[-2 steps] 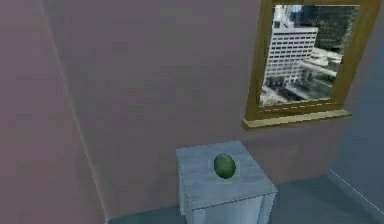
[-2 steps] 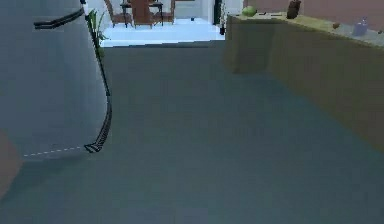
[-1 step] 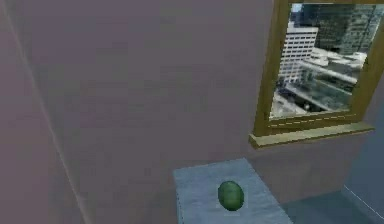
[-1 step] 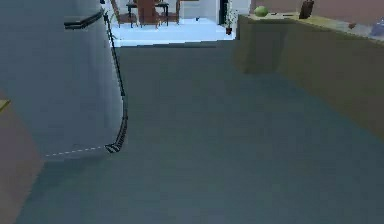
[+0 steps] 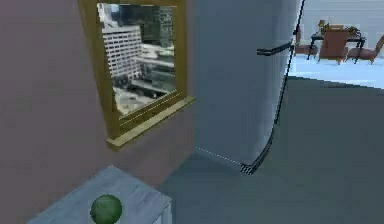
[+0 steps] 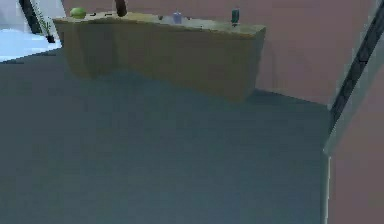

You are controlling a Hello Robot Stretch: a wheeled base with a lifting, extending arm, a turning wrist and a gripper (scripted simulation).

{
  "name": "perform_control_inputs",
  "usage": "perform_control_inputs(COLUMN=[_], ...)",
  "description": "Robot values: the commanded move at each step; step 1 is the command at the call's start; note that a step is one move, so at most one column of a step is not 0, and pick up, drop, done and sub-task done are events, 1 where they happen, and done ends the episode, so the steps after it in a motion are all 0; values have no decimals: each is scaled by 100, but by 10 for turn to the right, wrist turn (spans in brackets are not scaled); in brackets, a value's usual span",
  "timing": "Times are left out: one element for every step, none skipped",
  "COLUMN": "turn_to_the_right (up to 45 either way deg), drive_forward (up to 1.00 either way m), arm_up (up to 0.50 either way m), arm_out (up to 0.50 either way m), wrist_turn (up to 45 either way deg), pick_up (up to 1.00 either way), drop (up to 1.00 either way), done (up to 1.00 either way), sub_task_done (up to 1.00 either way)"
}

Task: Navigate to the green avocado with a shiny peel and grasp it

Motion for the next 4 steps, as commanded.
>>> perform_control_inputs(turn_to_the_right=[450, 390, 0, -450], drive_forward=[0, 0, 35, 0], arm_up=[0, 0, 0, 0], arm_out=[0, 0, 0, 0], wrist_turn=[0, 0, 0, 0], pick_up=[0, 0, 0, 0], drop=[0, 0, 0, 0], done=[0, 0, 0, 0], sub_task_done=[0, 0, 0, 0])
